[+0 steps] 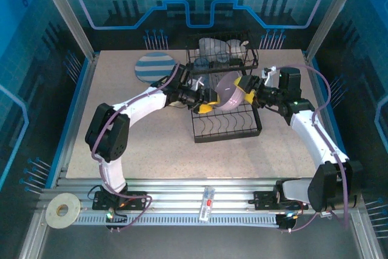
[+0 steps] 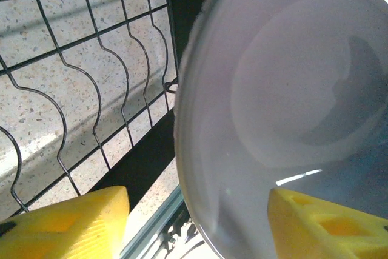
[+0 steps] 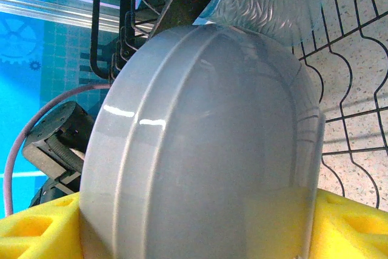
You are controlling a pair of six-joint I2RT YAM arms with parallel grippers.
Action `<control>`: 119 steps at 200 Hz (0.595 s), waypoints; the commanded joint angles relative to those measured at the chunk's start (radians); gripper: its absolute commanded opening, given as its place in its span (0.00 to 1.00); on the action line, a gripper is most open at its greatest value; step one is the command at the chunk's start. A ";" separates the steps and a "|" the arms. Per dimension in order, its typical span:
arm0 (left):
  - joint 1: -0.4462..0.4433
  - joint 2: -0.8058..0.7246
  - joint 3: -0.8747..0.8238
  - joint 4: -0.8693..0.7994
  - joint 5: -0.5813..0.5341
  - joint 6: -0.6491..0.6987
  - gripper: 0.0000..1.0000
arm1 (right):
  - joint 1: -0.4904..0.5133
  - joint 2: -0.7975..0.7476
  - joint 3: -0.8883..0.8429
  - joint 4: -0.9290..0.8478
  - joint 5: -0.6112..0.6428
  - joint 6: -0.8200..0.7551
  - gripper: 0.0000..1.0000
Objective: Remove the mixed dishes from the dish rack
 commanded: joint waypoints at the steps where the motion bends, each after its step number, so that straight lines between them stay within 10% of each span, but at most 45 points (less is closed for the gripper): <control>1: -0.014 0.019 0.036 0.027 0.023 -0.038 0.58 | -0.012 -0.050 0.004 0.113 -0.066 0.012 0.35; 46: -0.018 0.026 0.038 0.056 0.028 -0.072 0.41 | -0.011 -0.052 -0.004 0.124 -0.070 0.015 0.35; 94: -0.027 0.019 0.034 0.068 0.032 -0.101 0.00 | -0.010 -0.055 -0.005 0.123 -0.072 0.011 0.35; 119: -0.032 0.001 0.020 0.082 0.032 -0.116 0.00 | -0.011 -0.056 -0.003 0.123 -0.076 0.009 0.35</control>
